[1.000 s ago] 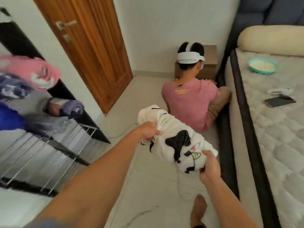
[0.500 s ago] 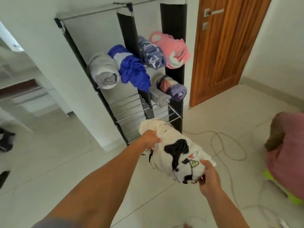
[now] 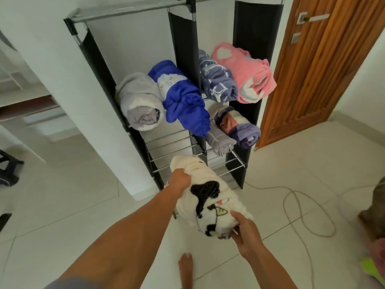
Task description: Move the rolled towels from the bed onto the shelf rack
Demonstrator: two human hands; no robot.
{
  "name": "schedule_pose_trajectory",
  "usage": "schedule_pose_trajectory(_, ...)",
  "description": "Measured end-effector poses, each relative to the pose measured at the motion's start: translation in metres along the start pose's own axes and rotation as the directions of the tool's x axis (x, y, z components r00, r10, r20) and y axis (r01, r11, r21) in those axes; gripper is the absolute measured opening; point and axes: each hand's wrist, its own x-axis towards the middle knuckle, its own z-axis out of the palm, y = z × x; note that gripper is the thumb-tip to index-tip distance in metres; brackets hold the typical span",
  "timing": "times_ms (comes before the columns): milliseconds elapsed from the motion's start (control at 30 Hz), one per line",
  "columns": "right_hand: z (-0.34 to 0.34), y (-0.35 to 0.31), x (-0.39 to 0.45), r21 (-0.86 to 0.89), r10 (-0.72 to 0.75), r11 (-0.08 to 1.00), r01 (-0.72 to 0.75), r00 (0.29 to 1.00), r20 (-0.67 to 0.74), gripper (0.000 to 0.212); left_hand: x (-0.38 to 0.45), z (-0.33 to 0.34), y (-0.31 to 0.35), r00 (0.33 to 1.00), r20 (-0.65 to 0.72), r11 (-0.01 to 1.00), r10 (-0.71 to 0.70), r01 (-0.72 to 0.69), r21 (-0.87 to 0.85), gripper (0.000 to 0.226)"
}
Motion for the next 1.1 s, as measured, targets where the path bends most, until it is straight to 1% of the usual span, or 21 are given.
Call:
schedule_pose_trajectory(67, 0.024, 0.000, 0.023, -0.007, -0.003, 1.000, 0.003, 1.000, -0.004, 0.034, 0.034, -0.005, 0.007, 0.999, -0.028, 1.000, 0.016, -0.016, -0.006, 0.047)
schedule_pose_trajectory(200, 0.076, -0.006, 0.081, -0.017, -0.017, 1.000, 0.017, 1.000, -0.013, 0.039, 0.111, -0.022, 0.022, 0.997, -0.074, 1.000, 0.019, -0.017, 0.023, 0.045)
schedule_pose_trajectory(267, 0.105, -0.012, 0.111, -0.023, -0.037, 0.999, 0.037, 0.999, -0.034, 0.033, 0.156, -0.029, 0.028, 0.992, -0.116, 0.999, 0.041, -0.039, 0.020, 0.046)
schedule_pose_trajectory(333, 0.133, -0.016, 0.138, -0.008, -0.047, 0.999, 0.047, 0.998, -0.050, 0.019, 0.191, -0.035, 0.036, 0.990, -0.128, 0.998, 0.060, -0.059, 0.012, 0.048)
schedule_pose_trajectory(400, 0.155, -0.017, 0.167, 0.015, -0.062, 0.998, 0.062, 0.997, -0.047, 0.018, 0.217, -0.039, 0.051, 0.977, -0.186, 0.994, 0.102, -0.106, -0.013, 0.041)
schedule_pose_trajectory(467, 0.172, -0.017, 0.196, 0.027, -0.086, 0.996, 0.088, 0.995, -0.052, 0.027, 0.237, -0.041, 0.061, 0.967, -0.223, 0.975, 0.122, -0.159, -0.155, 0.036)
schedule_pose_trajectory(500, 0.179, -0.017, 0.209, 0.025, -0.092, 0.995, 0.093, 0.994, -0.057, 0.030, 0.247, -0.042, 0.062, 0.966, -0.234, 0.959, 0.109, -0.164, -0.231, 0.034)
schedule_pose_trajectory(567, 0.191, -0.014, 0.232, -0.005, -0.091, 0.996, 0.091, 0.993, -0.081, 0.030, 0.265, -0.043, 0.060, 0.971, -0.226, 0.943, 0.082, -0.149, -0.297, 0.033)
schedule_pose_trajectory(633, 0.202, -0.013, 0.249, -0.053, -0.078, 0.996, 0.073, 0.992, -0.102, 0.022, 0.277, -0.041, 0.054, 0.986, -0.155, 0.962, 0.061, -0.099, -0.253, 0.038)
schedule_pose_trajectory(700, 0.211, -0.014, 0.263, -0.107, -0.055, 0.993, 0.046, 0.995, -0.081, 0.022, 0.278, -0.038, 0.048, 0.998, -0.033, 0.986, 0.052, -0.056, -0.156, 0.048)
schedule_pose_trajectory(767, 0.218, -0.022, 0.272, -0.155, -0.045, 0.987, 0.036, 0.997, -0.056, 0.022, 0.278, -0.033, 0.037, 0.997, 0.043, 0.997, 0.066, -0.065, -0.030, 0.059)
schedule_pose_trajectory(867, 0.219, -0.033, 0.278, -0.236, -0.025, 0.972, 0.013, 0.999, -0.045, 0.022, 0.275, -0.029, 0.028, 0.995, 0.073, 0.996, 0.061, -0.066, 0.062, 0.069)
schedule_pose_trajectory(967, 0.208, -0.033, 0.272, -0.278, 0.018, 0.960, -0.022, 1.000, -0.017, 0.013, 0.272, -0.026, 0.025, 0.995, 0.061, 0.989, 0.074, -0.081, 0.126, 0.070)
schedule_pose_trajectory(1000, 0.203, -0.030, 0.271, -0.290, 0.033, 0.957, -0.033, 0.999, -0.003, 0.015, 0.271, -0.025, 0.024, 0.995, 0.060, 0.988, 0.080, -0.087, 0.124, 0.069)
schedule_pose_trajectory(1100, 0.193, -0.030, 0.259, -0.273, 0.068, 0.960, -0.060, 0.997, 0.021, 0.040, 0.259, -0.023, 0.028, 0.996, 0.048, 0.993, 0.075, -0.079, 0.092, 0.068)
